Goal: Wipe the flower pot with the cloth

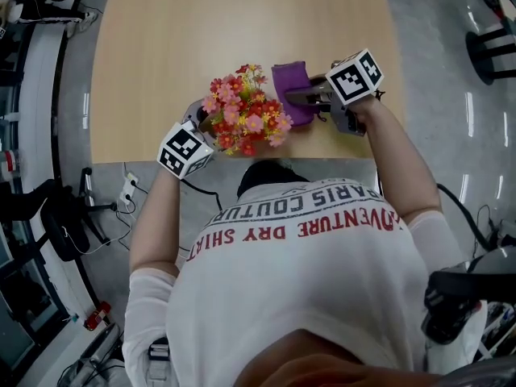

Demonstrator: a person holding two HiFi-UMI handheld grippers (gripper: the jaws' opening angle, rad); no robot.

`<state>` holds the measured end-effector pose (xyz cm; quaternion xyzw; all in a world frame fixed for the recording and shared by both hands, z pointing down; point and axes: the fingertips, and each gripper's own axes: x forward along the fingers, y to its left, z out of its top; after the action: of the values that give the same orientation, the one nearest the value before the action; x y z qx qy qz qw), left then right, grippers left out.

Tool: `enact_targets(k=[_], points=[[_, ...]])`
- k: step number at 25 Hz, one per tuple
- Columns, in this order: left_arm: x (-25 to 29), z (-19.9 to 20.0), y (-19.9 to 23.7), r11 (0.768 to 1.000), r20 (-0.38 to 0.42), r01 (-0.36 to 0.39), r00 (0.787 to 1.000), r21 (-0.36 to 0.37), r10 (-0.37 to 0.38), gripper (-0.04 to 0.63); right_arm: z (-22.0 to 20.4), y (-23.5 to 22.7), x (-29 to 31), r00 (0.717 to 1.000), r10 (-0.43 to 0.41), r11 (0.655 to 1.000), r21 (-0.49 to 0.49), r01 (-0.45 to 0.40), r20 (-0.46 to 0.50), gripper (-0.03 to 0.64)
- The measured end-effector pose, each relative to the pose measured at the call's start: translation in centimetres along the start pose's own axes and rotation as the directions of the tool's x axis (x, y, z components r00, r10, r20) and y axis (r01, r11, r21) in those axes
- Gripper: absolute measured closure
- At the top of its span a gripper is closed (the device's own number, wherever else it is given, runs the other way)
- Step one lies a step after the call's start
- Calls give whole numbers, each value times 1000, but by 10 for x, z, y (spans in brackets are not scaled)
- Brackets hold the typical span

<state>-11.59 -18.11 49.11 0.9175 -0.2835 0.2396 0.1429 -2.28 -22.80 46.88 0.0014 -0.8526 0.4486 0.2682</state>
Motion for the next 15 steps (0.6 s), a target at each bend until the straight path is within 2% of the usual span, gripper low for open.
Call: enact_targets(k=[6, 10, 15], points=[[3, 5, -7, 1000, 8, 6, 1000, 2, -6, 179, 5, 17, 5, 998, 49, 998, -41, -51, -47, 560], [6, 3, -6, 1000, 14, 8, 1000, 8, -9, 179, -1, 7, 20, 993, 58, 997, -45, -62, -102, 560], [6, 4, -5, 1000, 21, 5, 1000, 16, -5, 179, -3, -16, 29, 990, 1, 999, -44, -7, -141, 560]])
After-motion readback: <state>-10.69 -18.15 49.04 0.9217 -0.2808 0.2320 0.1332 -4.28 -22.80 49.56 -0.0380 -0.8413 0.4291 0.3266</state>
